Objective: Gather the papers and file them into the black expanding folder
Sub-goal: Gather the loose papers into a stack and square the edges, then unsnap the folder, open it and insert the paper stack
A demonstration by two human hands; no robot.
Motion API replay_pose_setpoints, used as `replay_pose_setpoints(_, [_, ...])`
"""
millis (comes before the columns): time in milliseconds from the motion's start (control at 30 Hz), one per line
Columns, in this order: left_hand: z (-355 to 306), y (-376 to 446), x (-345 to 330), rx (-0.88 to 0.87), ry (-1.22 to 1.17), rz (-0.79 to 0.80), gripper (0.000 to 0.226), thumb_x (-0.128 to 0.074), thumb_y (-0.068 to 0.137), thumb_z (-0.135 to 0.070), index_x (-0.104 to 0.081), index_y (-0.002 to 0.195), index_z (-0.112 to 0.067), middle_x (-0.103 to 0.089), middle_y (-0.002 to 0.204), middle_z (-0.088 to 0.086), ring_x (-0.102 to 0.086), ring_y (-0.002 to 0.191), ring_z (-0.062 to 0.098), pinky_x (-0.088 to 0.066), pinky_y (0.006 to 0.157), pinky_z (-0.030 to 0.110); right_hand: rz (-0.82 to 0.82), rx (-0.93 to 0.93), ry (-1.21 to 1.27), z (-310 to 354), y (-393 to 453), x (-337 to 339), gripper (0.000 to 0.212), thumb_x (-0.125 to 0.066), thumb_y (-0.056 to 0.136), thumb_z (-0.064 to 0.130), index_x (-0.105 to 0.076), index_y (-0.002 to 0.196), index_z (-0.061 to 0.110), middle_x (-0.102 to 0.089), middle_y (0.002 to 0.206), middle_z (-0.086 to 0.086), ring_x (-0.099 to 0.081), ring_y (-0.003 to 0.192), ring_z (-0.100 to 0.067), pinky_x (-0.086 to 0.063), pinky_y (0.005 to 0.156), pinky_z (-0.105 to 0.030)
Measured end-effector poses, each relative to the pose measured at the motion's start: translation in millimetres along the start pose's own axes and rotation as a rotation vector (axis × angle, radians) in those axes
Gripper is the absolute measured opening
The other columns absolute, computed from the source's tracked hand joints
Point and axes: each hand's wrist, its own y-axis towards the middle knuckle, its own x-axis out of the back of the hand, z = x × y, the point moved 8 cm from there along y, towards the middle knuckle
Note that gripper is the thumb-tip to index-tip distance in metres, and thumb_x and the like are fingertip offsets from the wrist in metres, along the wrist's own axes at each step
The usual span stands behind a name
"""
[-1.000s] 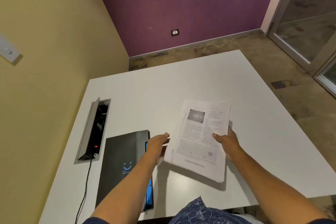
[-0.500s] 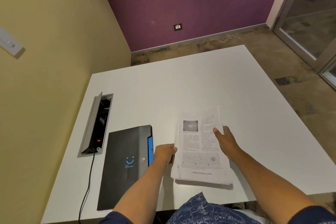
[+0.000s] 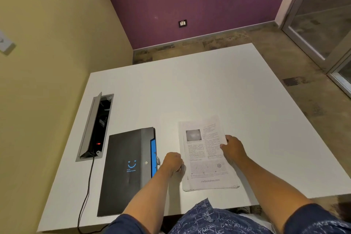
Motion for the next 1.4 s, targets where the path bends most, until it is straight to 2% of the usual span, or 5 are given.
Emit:
replay_pose_setpoints(333, [-14,-17,-4,-0.095,0.034,0.021,0.045,-0.054,0.081,0.007,-0.031,0.057,-0.024,-0.032,0.062,-0.002,-0.033,0.06,0.016,-0.027,0.059,0.027,-0.057,-0.107,-0.289,-13,-10,8,0.011,-0.067,0.079,0.028,-0.061,0.088,0.023,-0.069,0.09,0.003,-0.066,0.082,-0.024,-0.051,0.074,-0.032])
replay_pose_setpoints(700, [-27,-33,-12,-0.181,0.224,0.018,0.041,-0.061,0.088,-0.008,-0.034,0.059,-0.02,-0.038,0.062,-0.004,-0.036,0.06,0.012,-0.031,0.06,0.025,-0.121,-0.13,-0.447,-3,-25,15,0.022,-0.064,0.086,0.027,-0.055,0.103,0.017,-0.064,0.107,-0.004,-0.068,0.097,-0.028,-0.047,0.091,-0.04])
replay_pose_setpoints(933, [-35,-42,-8,-0.261,0.419,0.01,0.014,-0.059,0.089,-0.012,-0.065,0.076,-0.011,-0.065,0.079,0.005,-0.059,0.075,0.019,-0.055,0.074,0.037,-0.149,-0.142,-0.506,4,-32,14,0.033,-0.067,0.085,0.025,-0.056,0.115,0.013,-0.057,0.112,-0.008,-0.066,0.1,-0.028,-0.05,0.088,-0.04])
replay_pose_setpoints(1133, [-49,-60,22,-0.457,0.67,-0.21,0.03,-0.052,0.101,-0.03,-0.07,0.119,-0.014,-0.067,0.119,0.001,-0.067,0.103,0.024,-0.052,0.087,0.036,-0.243,0.226,-0.385,57,-42,-3,0.021,-0.056,0.097,0.032,-0.07,0.11,0.024,-0.073,0.112,0.001,-0.071,0.094,-0.025,-0.052,0.084,-0.037])
replay_pose_setpoints(1400, [-50,-81,99,-0.518,0.844,-0.487,0.019,-0.053,0.086,-0.018,-0.07,0.094,-0.02,-0.07,0.097,-0.005,-0.064,0.085,0.019,-0.044,0.075,0.03,-0.015,0.349,-0.29,121,-62,-66,0.021,-0.054,0.093,0.043,-0.073,0.095,0.034,-0.075,0.082,0.009,-0.069,0.078,-0.017,-0.054,0.074,-0.033])
